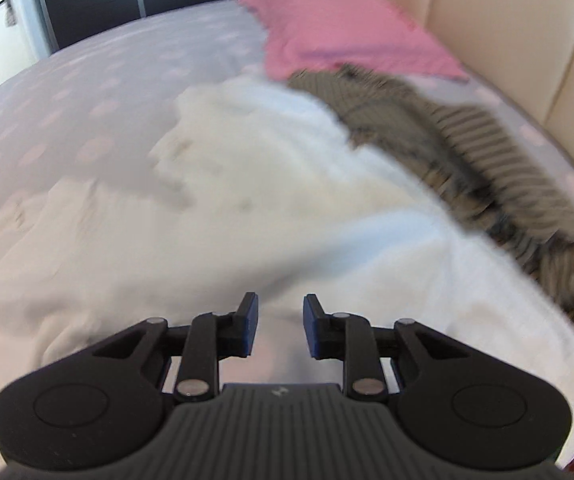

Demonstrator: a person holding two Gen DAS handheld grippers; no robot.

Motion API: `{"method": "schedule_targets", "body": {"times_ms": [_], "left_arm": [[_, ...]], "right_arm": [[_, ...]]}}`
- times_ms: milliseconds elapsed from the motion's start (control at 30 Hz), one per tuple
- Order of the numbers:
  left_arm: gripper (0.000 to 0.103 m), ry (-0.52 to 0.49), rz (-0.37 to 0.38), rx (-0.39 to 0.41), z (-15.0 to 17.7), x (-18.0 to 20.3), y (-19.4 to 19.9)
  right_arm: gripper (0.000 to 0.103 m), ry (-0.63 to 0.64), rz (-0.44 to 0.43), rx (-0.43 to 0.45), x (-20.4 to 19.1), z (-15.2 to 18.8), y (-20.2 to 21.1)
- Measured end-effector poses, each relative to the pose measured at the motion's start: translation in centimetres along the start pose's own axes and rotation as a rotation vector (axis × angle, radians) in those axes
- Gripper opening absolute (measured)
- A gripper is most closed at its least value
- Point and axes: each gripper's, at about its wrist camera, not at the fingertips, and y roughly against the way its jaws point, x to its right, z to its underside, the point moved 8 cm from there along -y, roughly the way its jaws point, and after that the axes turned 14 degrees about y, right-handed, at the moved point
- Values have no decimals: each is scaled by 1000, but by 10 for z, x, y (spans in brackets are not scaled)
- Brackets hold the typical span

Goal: Fold clothes
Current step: 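Reach the right tool toward the striped garment while the left tool grips the shirt, then grasp the shirt edge with the right tool while the left tool regrips the hem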

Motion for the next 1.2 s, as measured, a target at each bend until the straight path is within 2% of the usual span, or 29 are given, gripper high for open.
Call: {"method": "schedule_targets", "body": {"times_ms": [133, 300, 433, 500, 567, 700, 767, 833, 1000, 1100, 1200], "left_arm": [[40, -17, 19, -86, 29, 12, -20], [40, -36, 18, -171, 60, 14, -36], [39, -56, 13, -193, 71, 13, -39], [31, -54, 18, -199, 73, 14, -39], [30, -53, 24, -204, 73, 15, -40], [21, -69, 39, -218, 77, 23, -43], [13, -88, 44, -222, 79, 27, -44], [3, -99, 42, -223, 79, 30, -42], [0, -106, 24, -254, 78, 27, -32], [0, -114, -10, -291, 80, 19, -30], [0, -123, -42, -329, 83, 12, -29]], "right_arm": [[27, 28, -129, -72, -45, 38, -1], [28, 102, -232, -152, -85, 81, -4], [28, 99, -333, -228, -103, 109, -8], [28, 99, -379, -255, -112, 118, -7], [28, 93, -415, -277, -120, 125, -6], [29, 141, -432, -294, -136, 136, -6], [5, 168, -413, -288, -141, 139, -4], [4, 169, -400, -287, -137, 139, 2], [3, 166, -360, -284, -126, 137, 19], [3, 163, -341, -349, -118, 146, 26], [3, 217, -295, -420, -115, 162, 29]]}}
